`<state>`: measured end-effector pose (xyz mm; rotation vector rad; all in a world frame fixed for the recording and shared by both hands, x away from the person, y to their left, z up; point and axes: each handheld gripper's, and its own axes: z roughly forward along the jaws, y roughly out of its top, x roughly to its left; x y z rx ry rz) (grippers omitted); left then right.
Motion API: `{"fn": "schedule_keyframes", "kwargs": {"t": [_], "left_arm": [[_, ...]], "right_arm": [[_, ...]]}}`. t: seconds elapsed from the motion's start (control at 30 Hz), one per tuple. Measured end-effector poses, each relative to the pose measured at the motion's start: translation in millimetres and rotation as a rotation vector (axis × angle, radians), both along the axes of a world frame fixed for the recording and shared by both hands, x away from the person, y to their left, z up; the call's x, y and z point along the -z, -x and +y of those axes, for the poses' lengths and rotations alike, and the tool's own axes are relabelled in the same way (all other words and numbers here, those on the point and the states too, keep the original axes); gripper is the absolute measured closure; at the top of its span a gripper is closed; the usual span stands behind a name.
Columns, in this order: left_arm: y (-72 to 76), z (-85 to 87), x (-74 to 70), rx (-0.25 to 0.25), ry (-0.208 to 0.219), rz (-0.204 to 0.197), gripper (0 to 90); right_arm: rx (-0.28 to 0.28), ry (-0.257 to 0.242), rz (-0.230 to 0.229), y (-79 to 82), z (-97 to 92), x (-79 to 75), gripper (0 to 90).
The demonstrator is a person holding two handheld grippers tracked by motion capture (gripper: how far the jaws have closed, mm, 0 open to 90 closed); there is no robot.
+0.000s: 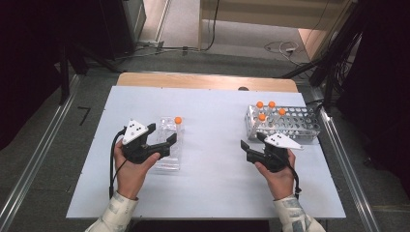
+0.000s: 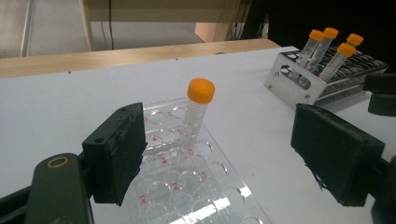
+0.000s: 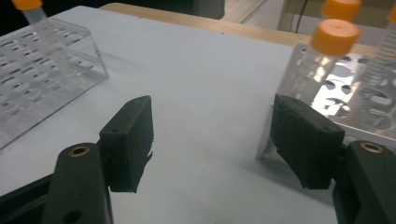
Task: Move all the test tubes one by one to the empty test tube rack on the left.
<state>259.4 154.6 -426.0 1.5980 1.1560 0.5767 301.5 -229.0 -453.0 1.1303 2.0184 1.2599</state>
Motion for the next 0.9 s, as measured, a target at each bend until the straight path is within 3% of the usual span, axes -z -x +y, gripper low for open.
{"fn": "schedule_keyframes", "kwargs": {"t": [0.23, 0.47, 0.67, 0.9], "left_arm": [[-0.4, 4.0, 0.7, -0.001, 0.013, 0.004, 18.3], [-1.7, 7.1, 2.5, -0.005, 0.020, 0.008, 18.3], [-1.9, 6.8, 1.7, -0.001, 0.029, 0.008, 18.2], [-2.3, 7.8, 1.7, -0.003, 0.034, 0.009, 18.2]], "right_arm": [[0.117, -0.010, 0.000, -11.7, -24.8, -2.5, 30.0], [0.242, 0.024, -0.018, -25.2, -44.9, -4.7, 31.2], [0.301, 0.037, -0.021, -41.3, -53.9, -4.7, 35.2], [0.314, 0.030, -0.021, -59.9, -59.3, -4.8, 46.2]]}}
